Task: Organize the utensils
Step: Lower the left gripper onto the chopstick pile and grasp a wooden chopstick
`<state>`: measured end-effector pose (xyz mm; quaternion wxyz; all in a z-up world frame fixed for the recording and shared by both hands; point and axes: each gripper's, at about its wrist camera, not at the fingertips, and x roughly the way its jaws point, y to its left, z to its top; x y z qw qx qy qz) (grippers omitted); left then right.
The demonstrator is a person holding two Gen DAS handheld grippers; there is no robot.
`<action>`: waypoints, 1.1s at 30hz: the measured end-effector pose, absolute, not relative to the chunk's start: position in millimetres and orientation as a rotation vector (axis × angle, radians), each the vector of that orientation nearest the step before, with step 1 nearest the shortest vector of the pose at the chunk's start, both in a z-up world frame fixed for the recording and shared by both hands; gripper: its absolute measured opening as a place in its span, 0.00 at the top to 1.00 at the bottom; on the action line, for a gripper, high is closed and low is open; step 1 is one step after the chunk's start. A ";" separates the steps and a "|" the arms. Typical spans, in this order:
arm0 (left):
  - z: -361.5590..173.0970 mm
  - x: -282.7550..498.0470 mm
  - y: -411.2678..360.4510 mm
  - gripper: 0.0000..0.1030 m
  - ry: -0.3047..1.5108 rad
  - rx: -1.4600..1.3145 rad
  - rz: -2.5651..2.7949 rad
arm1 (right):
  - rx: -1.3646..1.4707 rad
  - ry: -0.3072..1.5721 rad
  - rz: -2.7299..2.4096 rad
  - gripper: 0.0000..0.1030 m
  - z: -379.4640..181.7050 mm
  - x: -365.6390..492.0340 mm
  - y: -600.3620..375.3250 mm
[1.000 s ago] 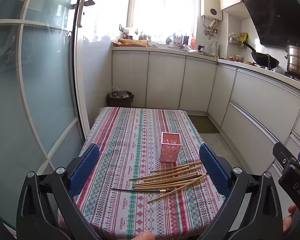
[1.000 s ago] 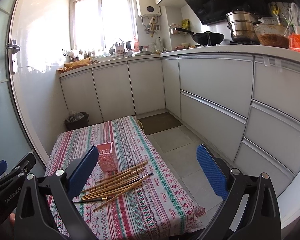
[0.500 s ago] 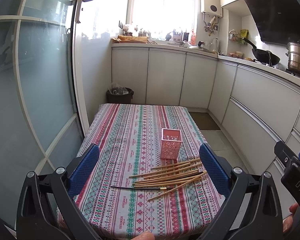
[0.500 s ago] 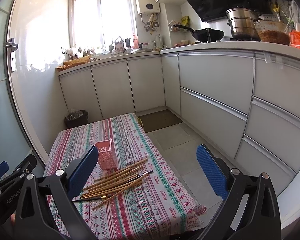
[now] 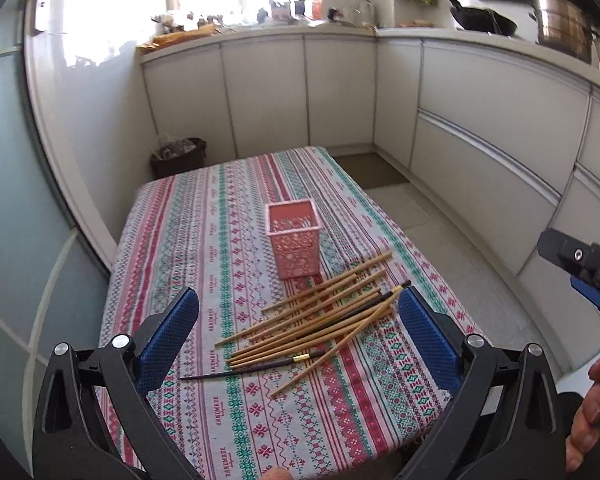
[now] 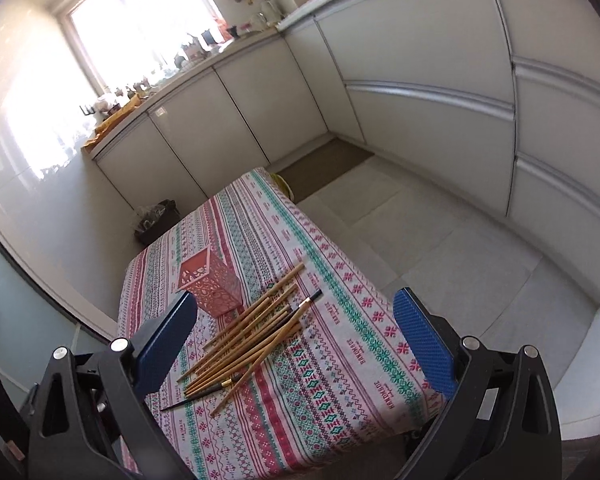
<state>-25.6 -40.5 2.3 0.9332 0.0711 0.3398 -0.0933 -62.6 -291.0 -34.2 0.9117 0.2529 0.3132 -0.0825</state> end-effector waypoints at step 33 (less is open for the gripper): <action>-148.4 122.5 -184.3 0.74 1.348 0.809 -1.000 | 1.225 0.845 -0.005 0.07 -152.8 26.8 -385.2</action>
